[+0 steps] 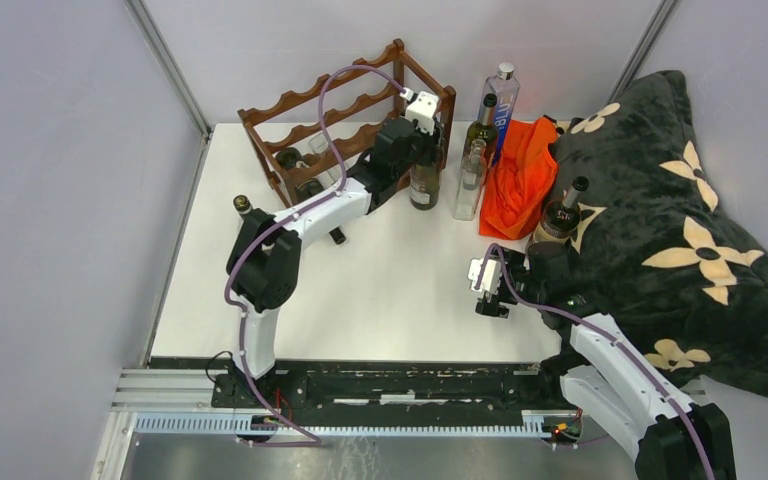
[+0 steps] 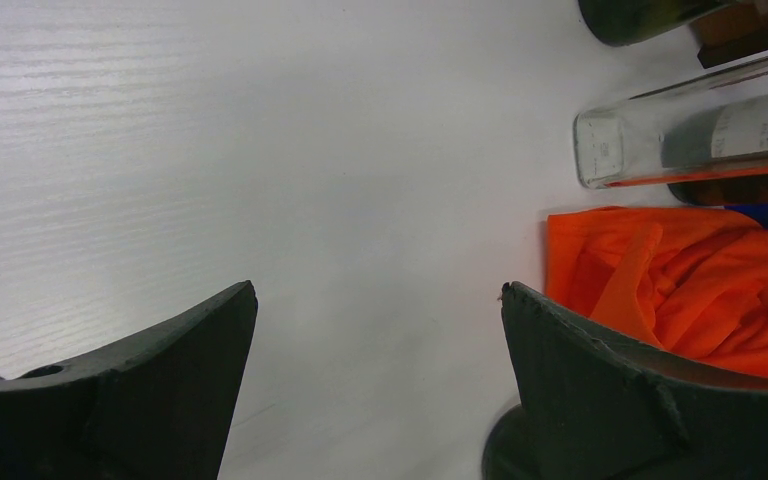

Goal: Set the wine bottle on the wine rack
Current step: Adjust the wine bottle at the center of the board.

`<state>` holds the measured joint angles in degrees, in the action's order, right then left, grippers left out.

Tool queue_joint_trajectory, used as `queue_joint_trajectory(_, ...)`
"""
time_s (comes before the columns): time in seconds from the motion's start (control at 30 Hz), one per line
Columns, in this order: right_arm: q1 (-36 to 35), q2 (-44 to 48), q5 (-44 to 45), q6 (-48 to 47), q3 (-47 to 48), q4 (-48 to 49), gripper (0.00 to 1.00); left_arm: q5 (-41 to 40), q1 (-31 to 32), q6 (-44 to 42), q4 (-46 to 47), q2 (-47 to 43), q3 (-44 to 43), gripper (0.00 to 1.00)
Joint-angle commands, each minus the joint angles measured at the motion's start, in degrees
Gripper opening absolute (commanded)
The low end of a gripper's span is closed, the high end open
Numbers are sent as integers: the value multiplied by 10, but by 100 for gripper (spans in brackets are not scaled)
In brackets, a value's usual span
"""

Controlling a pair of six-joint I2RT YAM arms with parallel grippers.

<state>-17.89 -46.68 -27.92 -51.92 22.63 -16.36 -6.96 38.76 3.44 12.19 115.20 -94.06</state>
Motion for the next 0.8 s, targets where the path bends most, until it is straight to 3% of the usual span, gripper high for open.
queue_joint_trajectory(0.0,-2,11,7,-5,-1,19,98,3,2,-31,45,6,-37,42)
queue_joint_trajectory(0.1,-3,13,8,-5,0,19,98,6,3,-51,44,-11,-21,16)
queue_joint_trajectory(0.23,-2,15,7,-5,-1,18,98,9,10,-83,44,-57,20,3)
queue_joint_trajectory(0.53,-4,18,4,-5,-2,18,98,98,38,-202,12,-202,137,2)
queue_joint_trajectory(0.77,-3,19,2,-5,-4,19,98,101,75,-368,-43,-255,177,2)
